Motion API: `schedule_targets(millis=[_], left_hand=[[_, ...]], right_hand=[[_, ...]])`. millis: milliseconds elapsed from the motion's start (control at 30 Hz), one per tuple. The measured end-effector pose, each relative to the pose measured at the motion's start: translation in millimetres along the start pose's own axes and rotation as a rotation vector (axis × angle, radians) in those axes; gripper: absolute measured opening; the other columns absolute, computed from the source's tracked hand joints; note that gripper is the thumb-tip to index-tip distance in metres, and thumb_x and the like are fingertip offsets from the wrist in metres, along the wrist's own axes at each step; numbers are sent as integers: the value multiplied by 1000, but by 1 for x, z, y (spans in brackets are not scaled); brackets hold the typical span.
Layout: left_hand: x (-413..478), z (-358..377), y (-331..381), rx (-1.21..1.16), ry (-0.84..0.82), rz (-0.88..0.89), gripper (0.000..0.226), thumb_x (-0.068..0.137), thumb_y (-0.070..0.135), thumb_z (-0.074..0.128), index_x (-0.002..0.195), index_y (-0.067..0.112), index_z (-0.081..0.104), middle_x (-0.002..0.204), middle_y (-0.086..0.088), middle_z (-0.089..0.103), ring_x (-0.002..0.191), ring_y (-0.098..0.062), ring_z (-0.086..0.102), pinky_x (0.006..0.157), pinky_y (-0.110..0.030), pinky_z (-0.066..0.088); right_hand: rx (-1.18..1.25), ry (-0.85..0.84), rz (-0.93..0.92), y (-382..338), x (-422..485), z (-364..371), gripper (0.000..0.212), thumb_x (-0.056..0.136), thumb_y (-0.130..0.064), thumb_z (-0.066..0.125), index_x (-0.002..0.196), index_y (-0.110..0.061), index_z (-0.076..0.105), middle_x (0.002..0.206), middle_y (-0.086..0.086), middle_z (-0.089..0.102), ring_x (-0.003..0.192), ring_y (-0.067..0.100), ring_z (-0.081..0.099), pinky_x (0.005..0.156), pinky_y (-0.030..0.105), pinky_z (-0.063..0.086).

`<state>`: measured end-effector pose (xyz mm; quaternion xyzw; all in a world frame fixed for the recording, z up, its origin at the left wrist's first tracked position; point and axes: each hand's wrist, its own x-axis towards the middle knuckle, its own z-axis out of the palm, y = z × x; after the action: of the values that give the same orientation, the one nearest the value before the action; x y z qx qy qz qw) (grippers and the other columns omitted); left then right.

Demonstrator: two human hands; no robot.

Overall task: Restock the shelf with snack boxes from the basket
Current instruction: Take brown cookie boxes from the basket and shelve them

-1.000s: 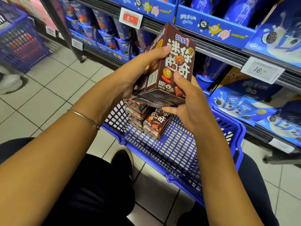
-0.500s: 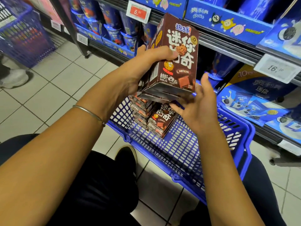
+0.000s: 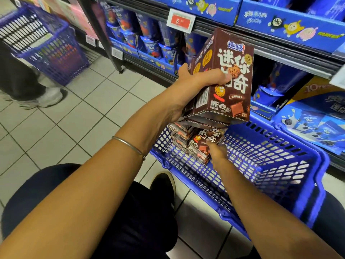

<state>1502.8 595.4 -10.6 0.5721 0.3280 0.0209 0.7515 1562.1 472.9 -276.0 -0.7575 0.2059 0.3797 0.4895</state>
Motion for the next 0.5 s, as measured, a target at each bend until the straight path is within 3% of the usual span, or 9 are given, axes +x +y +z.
schedule_targets(millis=[100, 133, 233, 333, 433, 500], left_hand=[[2, 0, -1, 10, -20, -6, 132, 65, 33, 89, 167, 30, 5, 134, -16, 68, 89, -29, 82, 72, -41, 66], [3, 1, -1, 11, -16, -7, 129, 66, 32, 89, 166, 29, 8, 134, -16, 69, 90, -29, 82, 72, -41, 66], [5, 3, 1, 6, -5, -3, 119, 75, 27, 91, 166, 28, 14, 131, -17, 70, 88, -30, 82, 69, -40, 65], [7, 5, 2, 15, -5, -3, 119, 72, 29, 90, 164, 30, 14, 125, -15, 73, 84, -27, 83, 66, -38, 65], [9, 8, 2, 39, -2, 4, 131, 71, 34, 88, 168, 31, 0, 131, -13, 70, 86, -24, 83, 66, -35, 65], [9, 10, 2, 41, 1, 8, 132, 74, 35, 89, 168, 30, -3, 133, -11, 68, 85, -21, 83, 64, -32, 64]], right_hand=[[95, -48, -34, 1, -1, -4, 31, 97, -27, 68, 121, -13, 55, 113, 10, 66, 88, 22, 65, 71, 37, 55], [97, -45, -31, 2, -2, -7, 27, 97, -26, 67, 119, -14, 56, 110, 9, 67, 84, 22, 66, 70, 38, 56], [72, -14, -33, 2, -8, -19, 32, 96, -22, 68, 123, -6, 57, 120, 16, 69, 101, 32, 69, 92, 51, 58], [149, -23, -100, -8, -29, -38, 28, 96, -27, 67, 116, -9, 58, 117, 14, 69, 103, 33, 68, 98, 53, 54], [290, -26, -215, -23, -58, -64, 35, 92, -33, 68, 119, -12, 60, 118, 12, 71, 112, 32, 67, 104, 54, 49], [420, -12, -313, -35, -80, -87, 23, 91, -32, 67, 106, -15, 64, 111, 12, 73, 107, 31, 69, 103, 58, 50]])
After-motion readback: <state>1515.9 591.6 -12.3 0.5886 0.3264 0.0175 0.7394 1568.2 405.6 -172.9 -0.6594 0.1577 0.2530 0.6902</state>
